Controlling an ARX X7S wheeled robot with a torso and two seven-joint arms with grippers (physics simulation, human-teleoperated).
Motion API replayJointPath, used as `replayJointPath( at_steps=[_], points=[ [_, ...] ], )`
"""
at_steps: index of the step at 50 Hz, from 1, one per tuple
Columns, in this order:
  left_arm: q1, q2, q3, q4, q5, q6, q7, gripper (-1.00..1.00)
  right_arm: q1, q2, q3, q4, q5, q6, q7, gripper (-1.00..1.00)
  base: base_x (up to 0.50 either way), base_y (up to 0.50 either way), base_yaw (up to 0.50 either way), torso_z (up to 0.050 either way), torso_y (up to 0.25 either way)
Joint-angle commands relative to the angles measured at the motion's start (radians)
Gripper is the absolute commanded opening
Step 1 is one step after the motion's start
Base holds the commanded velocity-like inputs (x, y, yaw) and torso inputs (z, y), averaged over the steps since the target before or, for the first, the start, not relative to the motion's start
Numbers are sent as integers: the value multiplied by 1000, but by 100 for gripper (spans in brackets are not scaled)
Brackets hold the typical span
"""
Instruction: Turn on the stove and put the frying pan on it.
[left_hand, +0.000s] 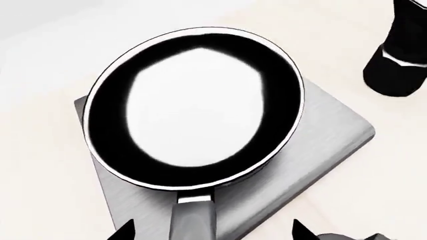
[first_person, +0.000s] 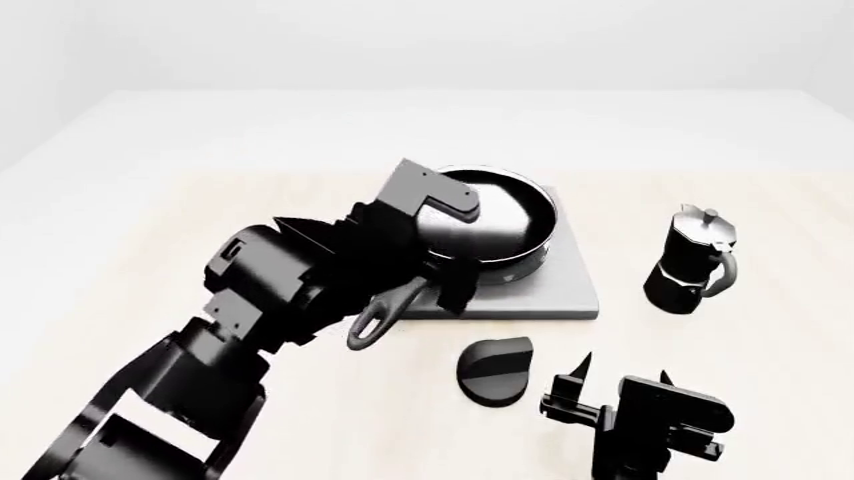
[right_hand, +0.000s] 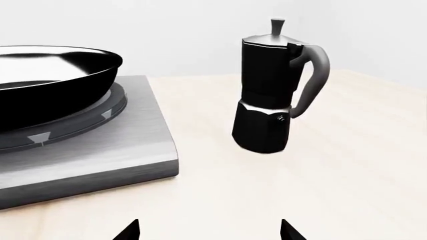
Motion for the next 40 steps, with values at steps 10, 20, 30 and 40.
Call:
replayJointPath(
  at_steps=[10, 20, 30, 40],
  points=[
    [197, -155, -84, 447, -34, 73, -163, 100, 0, 3, -5, -4, 2, 3, 7, 100, 0, 0, 0, 0, 0],
    [352, -223, -138, 592, 32, 218, -282, 100, 1, 4, -7, -2, 4, 2, 7, 100, 0, 0, 0, 0, 0],
    [567, -275, -197, 683, 135, 513, -345, 100, -2, 5, -10, -4, 3, -1, 11, 100, 0, 0, 0, 0, 0],
    [697, -310, -229, 722, 258, 693, -424, 100, 2, 4, -13, 1, 3, -3, 14, 100, 0, 0, 0, 0, 0]
  ],
)
